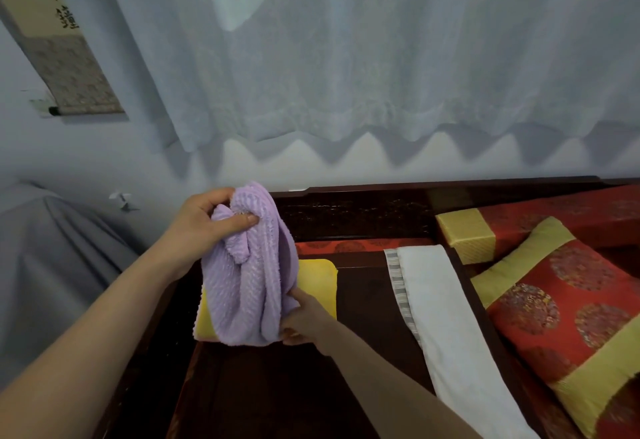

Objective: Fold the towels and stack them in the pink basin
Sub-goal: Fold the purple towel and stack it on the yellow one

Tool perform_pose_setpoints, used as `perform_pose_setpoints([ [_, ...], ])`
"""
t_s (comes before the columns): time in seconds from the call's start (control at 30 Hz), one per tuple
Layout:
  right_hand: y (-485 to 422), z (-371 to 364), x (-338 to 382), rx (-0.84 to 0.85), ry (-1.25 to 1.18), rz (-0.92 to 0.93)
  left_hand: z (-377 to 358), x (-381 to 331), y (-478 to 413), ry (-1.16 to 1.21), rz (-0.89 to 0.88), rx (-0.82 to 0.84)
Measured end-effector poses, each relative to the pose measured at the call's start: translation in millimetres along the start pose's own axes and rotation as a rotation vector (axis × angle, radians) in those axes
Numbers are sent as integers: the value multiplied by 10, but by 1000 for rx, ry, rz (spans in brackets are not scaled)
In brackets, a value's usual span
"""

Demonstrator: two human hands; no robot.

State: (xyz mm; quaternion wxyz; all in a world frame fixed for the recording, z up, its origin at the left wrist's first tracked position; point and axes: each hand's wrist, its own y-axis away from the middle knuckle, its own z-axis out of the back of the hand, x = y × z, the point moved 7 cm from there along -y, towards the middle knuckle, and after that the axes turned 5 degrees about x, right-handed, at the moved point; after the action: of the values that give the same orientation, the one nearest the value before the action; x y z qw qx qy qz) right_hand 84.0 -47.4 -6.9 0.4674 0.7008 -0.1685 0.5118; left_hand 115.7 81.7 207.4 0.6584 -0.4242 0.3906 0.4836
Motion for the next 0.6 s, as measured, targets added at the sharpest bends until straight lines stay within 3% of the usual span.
perform_pose_setpoints([
  [0.13, -30, 115, 187, -151, 665, 281, 70, 131, -30, -62, 37, -28],
  [0.2, 77, 169, 317, -180, 743, 358, 116, 161, -29, -101, 46, -40],
  [0.27, 257, 364, 459, -275, 550, 428, 208, 221, -21, -135, 52, -48],
  [0.37, 772, 850, 633, -504, -77, 619, 344, 381, 61, -90, 116, -80],
  [0.47, 1072, 936, 692, -421, -23, 694, 347, 560, 150, -18, 163, -110],
  [0.53, 1199, 1126, 622, -502, -163, 726, 302, 643, 190, -24, 166, -171],
  [0.6, 1241, 1278, 507, -572, -139, 682, 273, 655, 217, -56, 134, -256],
])
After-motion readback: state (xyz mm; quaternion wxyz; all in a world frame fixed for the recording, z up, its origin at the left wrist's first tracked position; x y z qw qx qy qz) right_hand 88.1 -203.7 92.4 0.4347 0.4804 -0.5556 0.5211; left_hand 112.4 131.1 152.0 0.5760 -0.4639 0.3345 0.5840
